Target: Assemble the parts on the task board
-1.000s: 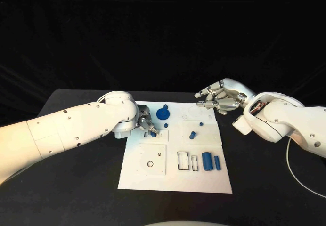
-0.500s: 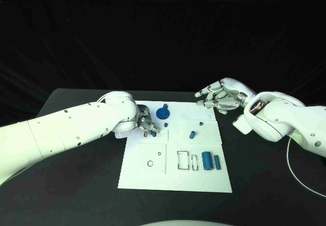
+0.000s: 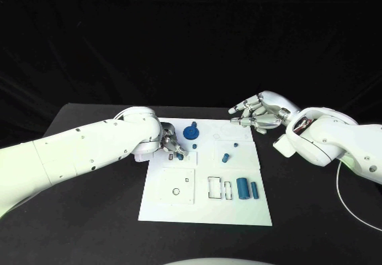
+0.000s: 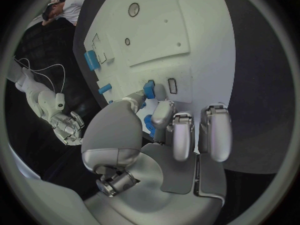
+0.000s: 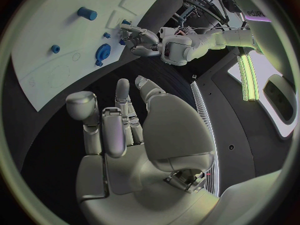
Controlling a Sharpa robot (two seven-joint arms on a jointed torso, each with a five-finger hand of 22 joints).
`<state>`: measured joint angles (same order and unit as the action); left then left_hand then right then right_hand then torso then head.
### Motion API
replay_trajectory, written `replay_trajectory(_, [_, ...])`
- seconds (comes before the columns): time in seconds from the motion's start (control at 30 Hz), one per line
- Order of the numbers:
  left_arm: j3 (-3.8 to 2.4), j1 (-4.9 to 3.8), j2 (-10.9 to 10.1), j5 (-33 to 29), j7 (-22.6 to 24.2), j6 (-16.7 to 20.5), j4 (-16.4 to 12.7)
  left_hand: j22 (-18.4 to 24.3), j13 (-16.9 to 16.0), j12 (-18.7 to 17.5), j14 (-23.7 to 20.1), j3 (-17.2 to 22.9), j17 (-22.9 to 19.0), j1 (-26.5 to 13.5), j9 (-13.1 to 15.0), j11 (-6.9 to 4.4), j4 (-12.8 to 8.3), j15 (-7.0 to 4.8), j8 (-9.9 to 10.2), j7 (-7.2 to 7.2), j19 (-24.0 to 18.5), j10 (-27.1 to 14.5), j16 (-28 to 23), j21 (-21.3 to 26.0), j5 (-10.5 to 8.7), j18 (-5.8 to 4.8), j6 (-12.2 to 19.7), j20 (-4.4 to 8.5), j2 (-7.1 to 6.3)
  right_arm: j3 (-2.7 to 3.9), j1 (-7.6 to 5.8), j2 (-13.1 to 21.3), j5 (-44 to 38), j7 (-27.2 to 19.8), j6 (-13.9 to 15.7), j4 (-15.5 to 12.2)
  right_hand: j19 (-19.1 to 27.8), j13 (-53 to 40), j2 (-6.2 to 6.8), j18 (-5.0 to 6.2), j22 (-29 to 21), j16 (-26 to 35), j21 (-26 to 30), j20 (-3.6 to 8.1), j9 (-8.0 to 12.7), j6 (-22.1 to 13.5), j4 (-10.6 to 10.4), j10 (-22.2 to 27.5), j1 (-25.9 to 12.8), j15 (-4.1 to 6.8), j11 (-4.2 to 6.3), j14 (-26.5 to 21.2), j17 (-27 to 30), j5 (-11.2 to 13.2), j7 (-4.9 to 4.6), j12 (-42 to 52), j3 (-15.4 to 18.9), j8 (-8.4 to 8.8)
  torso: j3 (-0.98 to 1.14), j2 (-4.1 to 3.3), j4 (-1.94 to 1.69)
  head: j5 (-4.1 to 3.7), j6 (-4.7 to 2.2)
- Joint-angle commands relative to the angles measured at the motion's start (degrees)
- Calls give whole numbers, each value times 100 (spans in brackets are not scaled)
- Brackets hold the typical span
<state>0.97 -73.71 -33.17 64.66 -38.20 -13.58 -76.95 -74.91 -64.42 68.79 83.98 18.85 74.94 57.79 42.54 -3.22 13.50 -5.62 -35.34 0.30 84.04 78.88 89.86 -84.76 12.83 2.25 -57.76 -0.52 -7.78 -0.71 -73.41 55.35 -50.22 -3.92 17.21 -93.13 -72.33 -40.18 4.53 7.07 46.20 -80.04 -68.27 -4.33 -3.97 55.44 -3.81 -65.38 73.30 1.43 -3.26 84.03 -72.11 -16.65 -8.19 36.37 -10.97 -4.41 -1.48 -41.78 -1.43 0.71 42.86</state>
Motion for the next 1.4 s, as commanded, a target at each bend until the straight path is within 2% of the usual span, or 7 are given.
replay_trajectory(0.03, [2, 5, 6, -18, -6, -78, -7, -777, 2, 11, 602, -94, 1506, -52, 9, -6, 29, -57, 32, 10, 260, 39, 14, -31, -21, -48, -51, 30, 29, 1, 4, -3, -9, -62, -5, -4, 32, 6, 7, 82, -14, 32, 39, -14, 0, 50, -46, 15, -63, 3, 23, 246, 8, -32, -3, -33, 13, -30, 1, 0, 2, 6, 7])
replay_trajectory(0.77, [-13, 5, -27, -18, -3, 41, -148, -798, 1, 15, 602, -431, 1506, -64, 42, -23, 192, -68, 36, -11, 270, 70, 14, -38, -19, -52, -97, 38, 127, 1, 4, -42, 13, -91, -33, 55, 32, 12, 13, 82, -25, 38, 48, -15, 1, 48, -87, 8, -106, 2, 22, 247, 12, -39, -1, -28, 50, -28, 1, 0, -1, -2, 12])
replay_trajectory(1.03, [-53, 0, -89, -18, -4, 62, -195, -802, 1, 15, 602, -512, 1506, -69, 49, -25, 231, -70, 39, -13, 271, 74, 14, -39, -20, -52, -101, 41, 140, 0, 5, -50, 5, -94, -41, 75, 38, 13, 15, 86, -44, 51, 58, -15, 1, 48, -96, 7, -116, 1, 22, 243, 32, -43, -1, -27, 59, -27, 3, 1, 0, -6, 4])
replay_trajectory(1.2, [-153, -28, -209, -26, -3, 60, -281, -771, 31, -11, 602, -546, 1506, -62, 52, -25, 238, -70, 42, -13, 257, 61, 14, -16, -20, -44, -96, 42, 137, 0, 6, -50, 7, -95, -42, 90, 44, 14, 16, 88, -60, 56, 68, -15, 1, 47, -105, 7, -124, 1, 22, 242, 40, -47, -1, -26, 67, -27, -2, 4, 3, -19, -13])
replay_trajectory(1.27, [-244, -56, -266, -111, 6, 98, -321, -698, 120, -90, 602, -637, 1506, -54, 54, -15, 259, -70, 67, 3, 222, 8, 14, 37, -19, -27, -46, 42, 117, 0, 7, -51, 12, -95, -41, 103, 43, 15, 19, 88, -59, 59, 68, -15, 1, 46, -111, 7, -132, 1, 22, 241, 44, -49, -1, -25, 74, -26, -4, 4, 0, -22, -19])
replay_trajectory(1.37, [-342, -138, -326, -360, 27, 173, -338, -474, 397, -346, 602, -848, 1506, -64, 43, 37, 295, -39, 159, 68, 111, -190, 14, 205, -19, 26, 124, 22, 97, -1, 7, -54, 30, -93, -41, 118, 43, 15, 20, 88, -60, 59, 69, -15, 1, 46, -114, 7, -134, 1, 21, 241, 42, -49, -1, -25, 77, -26, -2, 2, -3, -18, -24])
replay_trajectory(1.4, [-370, -198, -340, -474, 32, 159, -311, -303, 598, -531, 602, -996, 1506, -89, 30, 83, 291, -7, 217, 111, 25, -340, 14, 339, -114, 65, 220, -9, 124, -1, 7, -59, 35, -93, -41, 125, 44, 16, 22, 88, -61, 58, 70, -15, 1, 46, -118, 7, -139, 1, 21, 242, 40, -50, -1, -25, 82, -26, -1, 1, -3, -12, -28])
